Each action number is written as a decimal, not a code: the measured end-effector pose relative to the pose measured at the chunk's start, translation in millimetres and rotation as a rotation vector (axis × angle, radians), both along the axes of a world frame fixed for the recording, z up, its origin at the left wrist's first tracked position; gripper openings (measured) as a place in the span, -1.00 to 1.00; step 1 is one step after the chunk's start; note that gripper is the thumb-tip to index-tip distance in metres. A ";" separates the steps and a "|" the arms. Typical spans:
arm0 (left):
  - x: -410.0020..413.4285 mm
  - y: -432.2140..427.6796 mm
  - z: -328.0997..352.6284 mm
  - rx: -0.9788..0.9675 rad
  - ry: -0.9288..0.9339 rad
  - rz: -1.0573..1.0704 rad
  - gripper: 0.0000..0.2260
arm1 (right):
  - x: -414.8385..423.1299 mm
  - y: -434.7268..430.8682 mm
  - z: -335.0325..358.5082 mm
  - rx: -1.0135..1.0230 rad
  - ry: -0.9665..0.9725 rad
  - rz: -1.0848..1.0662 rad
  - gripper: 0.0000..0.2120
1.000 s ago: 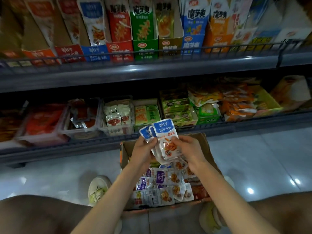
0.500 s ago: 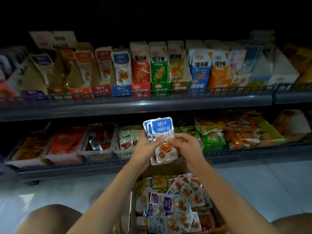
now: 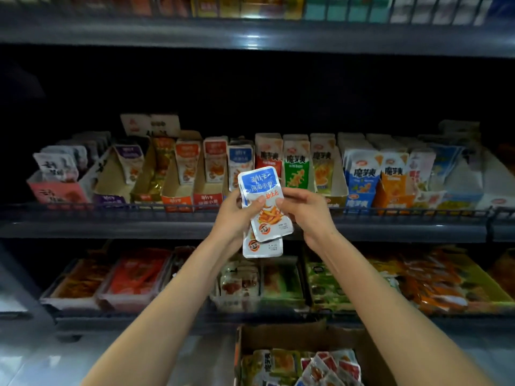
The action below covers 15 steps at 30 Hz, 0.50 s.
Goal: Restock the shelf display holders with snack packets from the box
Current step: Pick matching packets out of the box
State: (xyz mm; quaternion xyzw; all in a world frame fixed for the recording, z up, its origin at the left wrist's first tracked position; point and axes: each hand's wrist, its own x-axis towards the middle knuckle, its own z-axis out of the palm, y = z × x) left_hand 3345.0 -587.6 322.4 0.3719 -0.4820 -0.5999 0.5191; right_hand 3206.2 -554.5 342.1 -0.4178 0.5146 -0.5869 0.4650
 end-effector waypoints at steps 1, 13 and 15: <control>3.3 -8.7 6.2 -0.010 -0.006 0.002 -0.72 | 2.7 -8.8 6.0 -0.015 0.011 0.003 -0.74; 24.5 -116.5 43.0 -0.186 0.003 0.233 -0.81 | 40.3 -137.0 36.4 -0.226 0.203 -0.042 -0.78; 23.4 -127.4 38.4 -0.162 0.054 0.187 -0.81 | 39.7 -150.6 32.6 -0.224 0.244 -0.037 -0.77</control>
